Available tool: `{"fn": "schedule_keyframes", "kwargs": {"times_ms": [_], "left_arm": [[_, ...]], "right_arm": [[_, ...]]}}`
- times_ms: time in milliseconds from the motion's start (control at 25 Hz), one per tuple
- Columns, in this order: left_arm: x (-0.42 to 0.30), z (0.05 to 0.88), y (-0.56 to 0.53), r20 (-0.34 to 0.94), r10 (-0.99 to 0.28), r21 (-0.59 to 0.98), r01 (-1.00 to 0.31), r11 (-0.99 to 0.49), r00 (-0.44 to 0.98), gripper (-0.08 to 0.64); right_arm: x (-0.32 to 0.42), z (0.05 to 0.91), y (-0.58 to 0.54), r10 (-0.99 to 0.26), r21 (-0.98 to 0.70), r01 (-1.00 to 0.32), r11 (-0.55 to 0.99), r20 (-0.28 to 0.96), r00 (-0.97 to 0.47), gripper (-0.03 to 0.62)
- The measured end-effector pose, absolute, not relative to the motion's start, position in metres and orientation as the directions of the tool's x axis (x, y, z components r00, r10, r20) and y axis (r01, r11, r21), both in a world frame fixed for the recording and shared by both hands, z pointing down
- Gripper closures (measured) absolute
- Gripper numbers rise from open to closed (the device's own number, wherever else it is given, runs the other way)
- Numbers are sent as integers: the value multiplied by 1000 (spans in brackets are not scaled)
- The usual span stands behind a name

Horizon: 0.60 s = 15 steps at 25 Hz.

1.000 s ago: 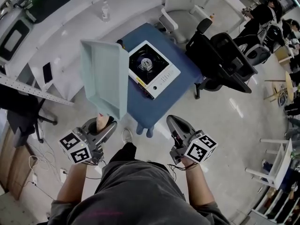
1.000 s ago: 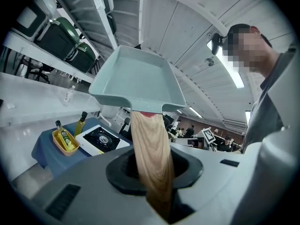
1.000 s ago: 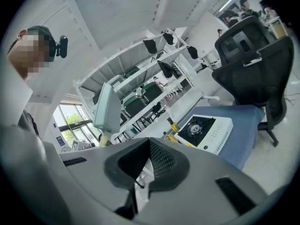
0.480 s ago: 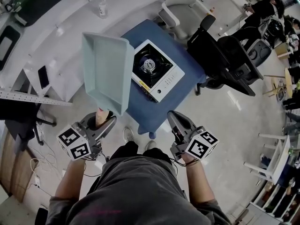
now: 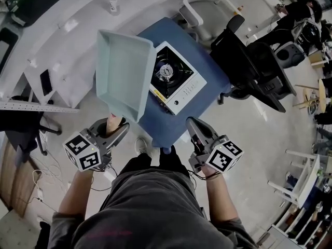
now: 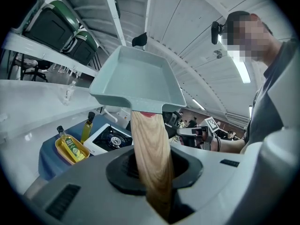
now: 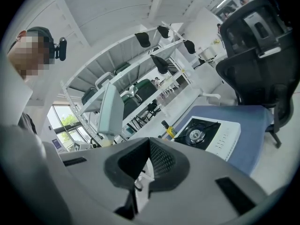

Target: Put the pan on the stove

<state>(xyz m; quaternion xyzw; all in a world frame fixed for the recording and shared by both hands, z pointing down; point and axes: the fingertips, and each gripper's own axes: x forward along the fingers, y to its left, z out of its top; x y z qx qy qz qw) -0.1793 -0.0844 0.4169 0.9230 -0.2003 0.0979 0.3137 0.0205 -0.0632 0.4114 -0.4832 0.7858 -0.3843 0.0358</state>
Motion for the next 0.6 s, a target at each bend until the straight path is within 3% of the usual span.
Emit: {"fn": "schedule_keyframes", "kwargs": {"times_ms": [600], "left_arm": [[-102,457,-131,419,-355,539,-544,-643,835,476]], "right_arm": [[91,438,-132,-716,-679,-678,280,323,-619,589]]}}
